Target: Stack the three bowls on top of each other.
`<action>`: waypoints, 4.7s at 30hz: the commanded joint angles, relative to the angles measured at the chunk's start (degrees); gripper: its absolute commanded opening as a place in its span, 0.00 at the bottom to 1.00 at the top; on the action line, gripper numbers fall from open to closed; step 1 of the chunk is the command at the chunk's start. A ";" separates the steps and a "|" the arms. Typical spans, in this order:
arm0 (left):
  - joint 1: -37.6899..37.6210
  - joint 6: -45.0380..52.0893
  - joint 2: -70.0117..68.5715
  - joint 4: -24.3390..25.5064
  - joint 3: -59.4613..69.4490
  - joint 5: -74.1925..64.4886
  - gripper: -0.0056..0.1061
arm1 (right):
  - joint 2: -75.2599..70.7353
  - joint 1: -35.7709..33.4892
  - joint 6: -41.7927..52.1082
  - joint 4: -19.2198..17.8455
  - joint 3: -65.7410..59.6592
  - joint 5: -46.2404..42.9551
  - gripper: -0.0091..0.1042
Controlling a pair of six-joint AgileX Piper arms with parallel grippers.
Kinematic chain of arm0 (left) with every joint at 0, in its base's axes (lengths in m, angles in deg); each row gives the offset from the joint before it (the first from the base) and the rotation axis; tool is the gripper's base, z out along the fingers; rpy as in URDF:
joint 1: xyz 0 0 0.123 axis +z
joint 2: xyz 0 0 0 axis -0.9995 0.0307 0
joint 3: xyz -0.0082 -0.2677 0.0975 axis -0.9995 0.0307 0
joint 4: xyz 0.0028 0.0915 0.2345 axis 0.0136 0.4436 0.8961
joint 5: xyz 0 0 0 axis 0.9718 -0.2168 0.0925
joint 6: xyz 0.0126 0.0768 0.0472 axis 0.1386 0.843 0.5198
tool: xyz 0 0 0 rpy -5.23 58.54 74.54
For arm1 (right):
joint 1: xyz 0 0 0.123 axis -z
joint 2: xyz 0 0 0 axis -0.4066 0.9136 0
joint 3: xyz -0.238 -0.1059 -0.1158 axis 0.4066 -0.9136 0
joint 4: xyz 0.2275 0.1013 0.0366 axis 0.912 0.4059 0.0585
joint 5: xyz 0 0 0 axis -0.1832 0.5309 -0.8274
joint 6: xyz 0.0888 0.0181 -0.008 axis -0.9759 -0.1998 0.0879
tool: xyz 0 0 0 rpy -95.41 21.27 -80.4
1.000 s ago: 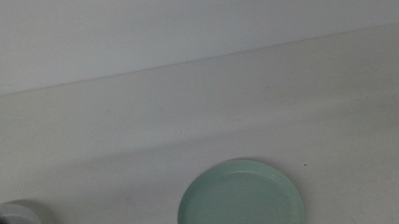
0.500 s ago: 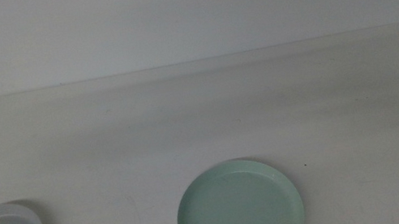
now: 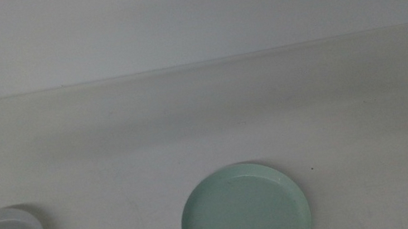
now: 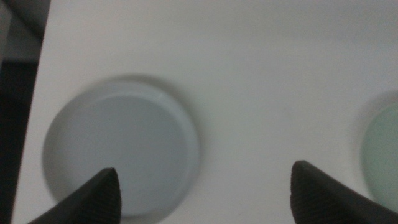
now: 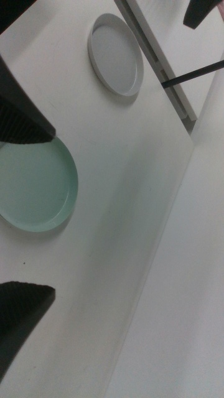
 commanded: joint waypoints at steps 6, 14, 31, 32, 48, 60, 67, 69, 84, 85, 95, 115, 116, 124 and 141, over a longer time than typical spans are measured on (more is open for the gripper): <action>7.50 10.12 11.65 0.06 -9.00 -6.89 0.86 | 0.52 0.37 0.48 -0.26 1.27 -4.22 0.60; 20.33 22.68 22.45 -7.03 -9.82 -5.38 0.86 | 0.52 0.37 0.48 -0.26 1.27 -4.22 0.60; 24.11 26.40 39.00 -0.32 -9.64 6.30 0.86 | 0.52 0.37 0.48 -0.26 1.27 -4.22 0.60; 24.11 26.40 39.82 0.25 -9.64 6.63 0.86 | 0.52 0.37 0.48 -0.26 1.27 -4.22 0.60; 24.04 26.35 53.17 0.82 -9.64 7.70 0.61 | 0.52 0.37 0.48 -0.44 1.27 -4.22 0.60; 23.97 22.77 51.93 0.65 -11.58 2.40 0.01 | 0.52 0.37 0.48 -0.50 1.27 -4.22 0.60; 20.69 22.23 46.83 -9.39 -19.21 -8.57 0.01 | 0.52 0.37 0.48 -0.49 1.27 -4.27 0.60; 17.86 21.71 45.56 -11.46 -21.13 -10.52 0.01 | 0.52 0.37 0.48 -0.49 1.27 -4.27 0.60; -19.26 10.32 44.26 -12.69 -27.51 -10.70 0.01 | 0.52 0.37 0.48 -0.49 1.27 -4.29 0.60; -21.01 9.84 44.32 -12.69 -27.51 -10.16 0.01 | 0.52 0.37 0.48 -0.49 1.27 -4.29 0.60; -29.54 6.85 49.66 -12.80 -27.51 -6.70 0.01 | 0.52 0.37 0.48 -0.49 1.27 -4.29 0.60; -31.04 6.48 53.00 -12.91 -28.17 -6.23 0.70 | 0.52 0.37 0.48 -0.49 1.27 -4.29 0.60; -30.73 6.23 52.34 -12.50 -28.62 -7.02 0.80 | 0.52 0.37 0.48 -0.49 1.27 -4.29 0.60; -26.12 -0.09 42.00 -8.63 -29.80 -11.84 0.86 | 0.52 0.37 0.48 -0.49 1.27 -4.29 0.60; -23.93 -6.45 18.87 10.79 -29.73 -0.67 0.86 | 0.52 0.31 0.48 -0.54 1.27 -4.28 0.60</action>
